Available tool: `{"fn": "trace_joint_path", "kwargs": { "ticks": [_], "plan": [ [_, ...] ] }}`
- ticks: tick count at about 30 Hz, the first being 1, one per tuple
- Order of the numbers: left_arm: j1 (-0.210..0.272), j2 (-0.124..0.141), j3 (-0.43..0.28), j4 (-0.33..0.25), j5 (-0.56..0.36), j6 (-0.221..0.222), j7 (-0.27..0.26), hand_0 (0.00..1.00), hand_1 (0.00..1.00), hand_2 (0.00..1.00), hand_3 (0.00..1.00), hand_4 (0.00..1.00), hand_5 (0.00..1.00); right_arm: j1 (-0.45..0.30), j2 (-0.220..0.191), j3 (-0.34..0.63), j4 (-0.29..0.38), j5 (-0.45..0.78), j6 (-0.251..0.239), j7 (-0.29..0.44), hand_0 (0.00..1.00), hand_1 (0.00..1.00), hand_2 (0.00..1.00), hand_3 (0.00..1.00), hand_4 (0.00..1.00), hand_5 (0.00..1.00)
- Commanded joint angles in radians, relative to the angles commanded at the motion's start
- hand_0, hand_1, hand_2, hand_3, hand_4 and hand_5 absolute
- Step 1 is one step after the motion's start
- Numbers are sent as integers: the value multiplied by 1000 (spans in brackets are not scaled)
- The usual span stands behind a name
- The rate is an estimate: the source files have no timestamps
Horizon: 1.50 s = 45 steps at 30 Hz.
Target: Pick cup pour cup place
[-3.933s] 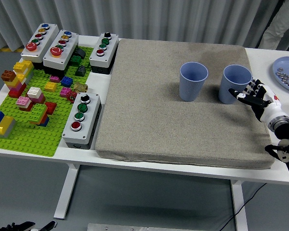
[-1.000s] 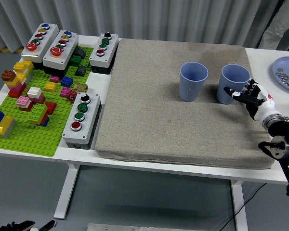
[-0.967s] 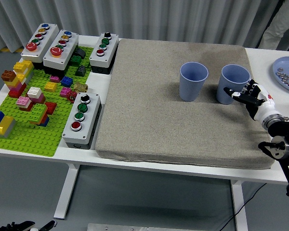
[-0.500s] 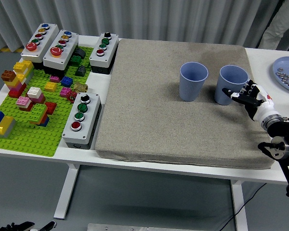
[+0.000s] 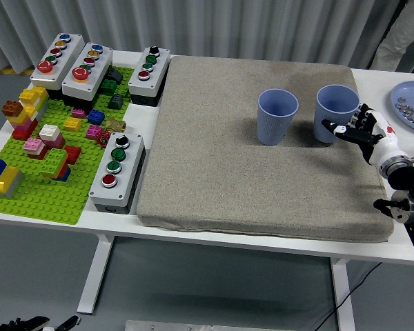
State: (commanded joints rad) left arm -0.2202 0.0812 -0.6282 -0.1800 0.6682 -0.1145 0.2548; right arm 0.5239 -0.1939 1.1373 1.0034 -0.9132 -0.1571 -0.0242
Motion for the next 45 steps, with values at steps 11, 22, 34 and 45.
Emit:
{"fn": "trace_joint_path", "kwargs": {
  "ticks": [11,22,34,45],
  "plan": [
    [-1,4,-11,0,10,0,2,771,765,828,683,510,998,37,-30,-46,19,-106,-41,11,840,757,633,668,814,170],
    [8,6,-9,0,12,0,4,770,765,829,683,510,998,59,-9,-86,37,-227,-83,25,840,757,632,666,808,164],
    [6,7,-7,0,10,-1,4,771,765,829,684,511,998,69,-5,-91,53,-367,-134,56,837,757,626,662,798,151],
    [1,7,-7,0,9,0,3,771,764,829,683,511,998,81,5,-138,49,-604,-174,80,839,755,621,659,791,145]
  ]
}}
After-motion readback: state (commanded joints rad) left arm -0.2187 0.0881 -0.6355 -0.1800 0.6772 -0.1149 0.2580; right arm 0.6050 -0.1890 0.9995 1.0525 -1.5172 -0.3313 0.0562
